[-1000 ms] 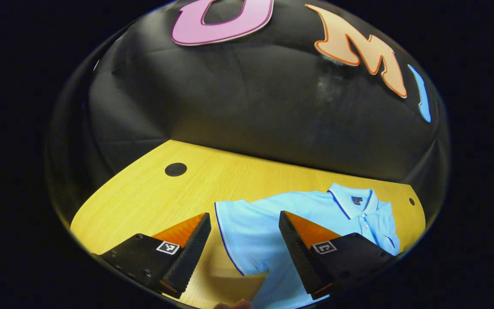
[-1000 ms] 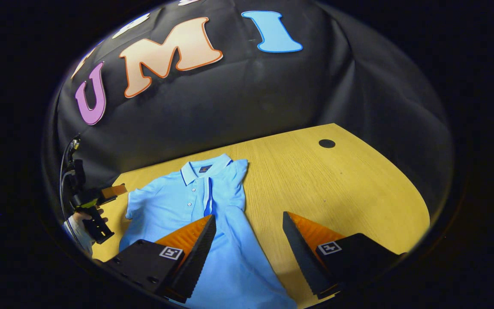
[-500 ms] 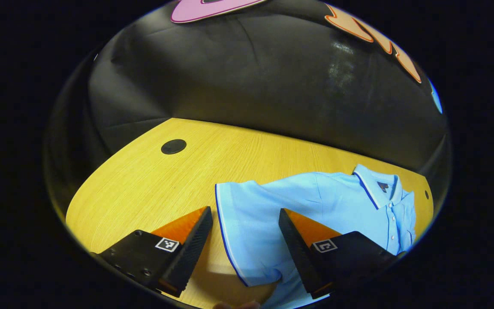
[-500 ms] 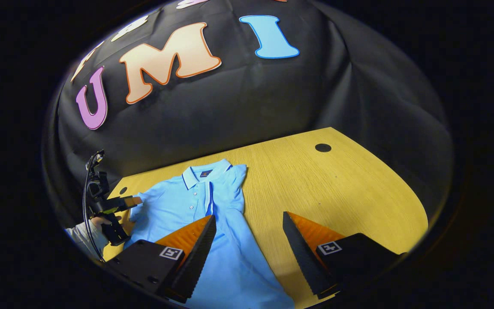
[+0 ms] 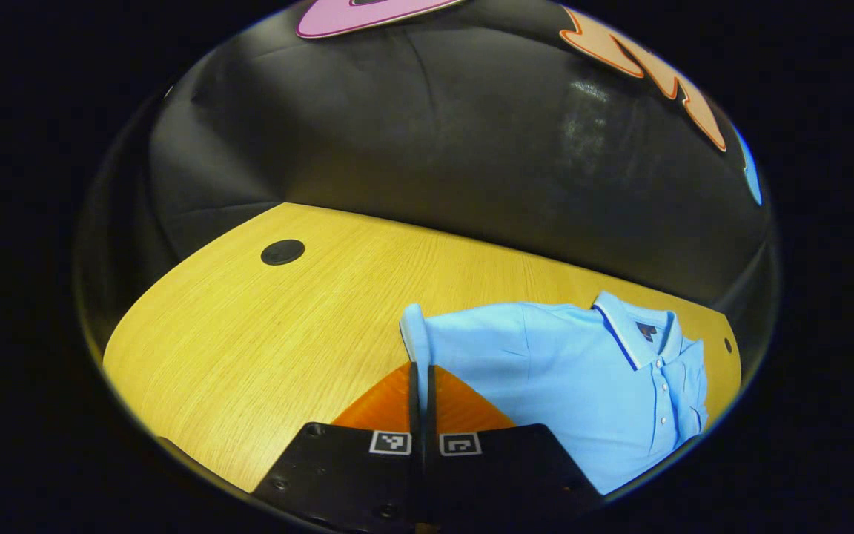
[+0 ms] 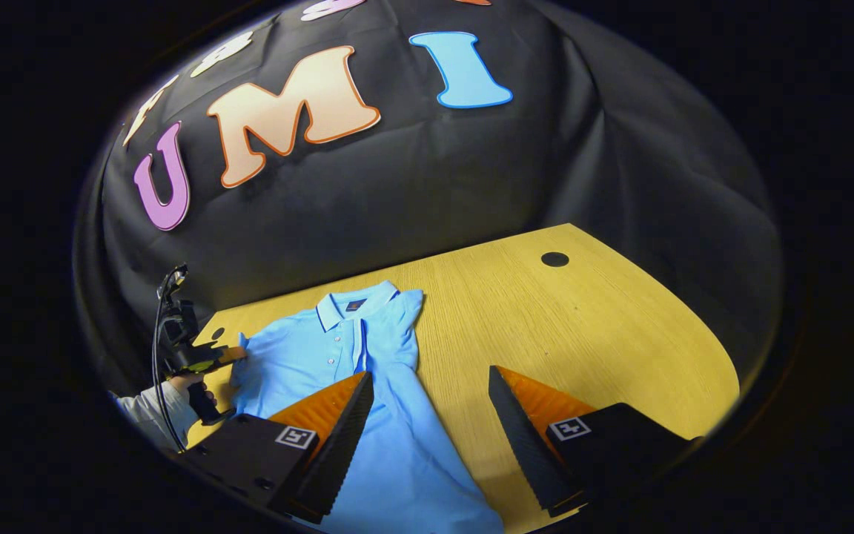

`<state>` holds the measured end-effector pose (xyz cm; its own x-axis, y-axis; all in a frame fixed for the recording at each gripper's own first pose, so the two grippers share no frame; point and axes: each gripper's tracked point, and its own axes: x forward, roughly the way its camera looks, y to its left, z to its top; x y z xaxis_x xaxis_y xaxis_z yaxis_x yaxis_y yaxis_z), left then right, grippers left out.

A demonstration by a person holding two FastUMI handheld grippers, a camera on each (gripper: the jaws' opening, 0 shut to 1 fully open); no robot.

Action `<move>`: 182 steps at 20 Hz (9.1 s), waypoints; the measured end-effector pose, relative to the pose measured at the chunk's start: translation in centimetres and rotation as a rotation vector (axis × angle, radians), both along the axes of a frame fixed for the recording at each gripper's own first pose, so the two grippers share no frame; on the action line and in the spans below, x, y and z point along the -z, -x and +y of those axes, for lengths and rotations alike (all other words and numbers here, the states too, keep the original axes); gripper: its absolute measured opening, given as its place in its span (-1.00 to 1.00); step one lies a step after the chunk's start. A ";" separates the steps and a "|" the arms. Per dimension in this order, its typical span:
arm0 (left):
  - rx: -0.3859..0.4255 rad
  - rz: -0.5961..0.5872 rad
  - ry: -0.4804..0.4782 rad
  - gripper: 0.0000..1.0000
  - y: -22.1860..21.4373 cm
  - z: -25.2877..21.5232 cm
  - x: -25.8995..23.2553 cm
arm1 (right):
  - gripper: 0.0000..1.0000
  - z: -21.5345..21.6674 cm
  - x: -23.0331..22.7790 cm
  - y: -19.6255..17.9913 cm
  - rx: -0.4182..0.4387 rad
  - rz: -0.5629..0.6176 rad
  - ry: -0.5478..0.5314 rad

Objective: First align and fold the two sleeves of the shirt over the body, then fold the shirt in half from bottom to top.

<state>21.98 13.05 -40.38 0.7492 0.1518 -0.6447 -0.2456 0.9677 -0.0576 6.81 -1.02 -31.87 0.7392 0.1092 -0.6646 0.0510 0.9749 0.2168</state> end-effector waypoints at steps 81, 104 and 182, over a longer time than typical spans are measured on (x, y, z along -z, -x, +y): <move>0.328 0.161 -0.120 0.87 41.6 -8.0 -3.9 | 0.98 -1.2 6.1 29.7 -0.269 0.225 0.186; 0.278 0.243 -0.006 -1.00 41.3 -11.3 -5.1 | -0.94 2.7 3.2 27.1 -0.294 0.159 0.043; 0.330 -0.487 -0.122 0.88 18.9 -14.3 -32.3 | 0.97 2.8 -22.1 5.5 -0.040 -0.499 0.078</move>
<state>3.04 -1.29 -8.09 0.9741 -0.0881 -0.2081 0.0960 0.9950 0.0279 1.35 1.80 -9.75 0.9651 0.1085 -0.2383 -0.0786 0.9882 0.1318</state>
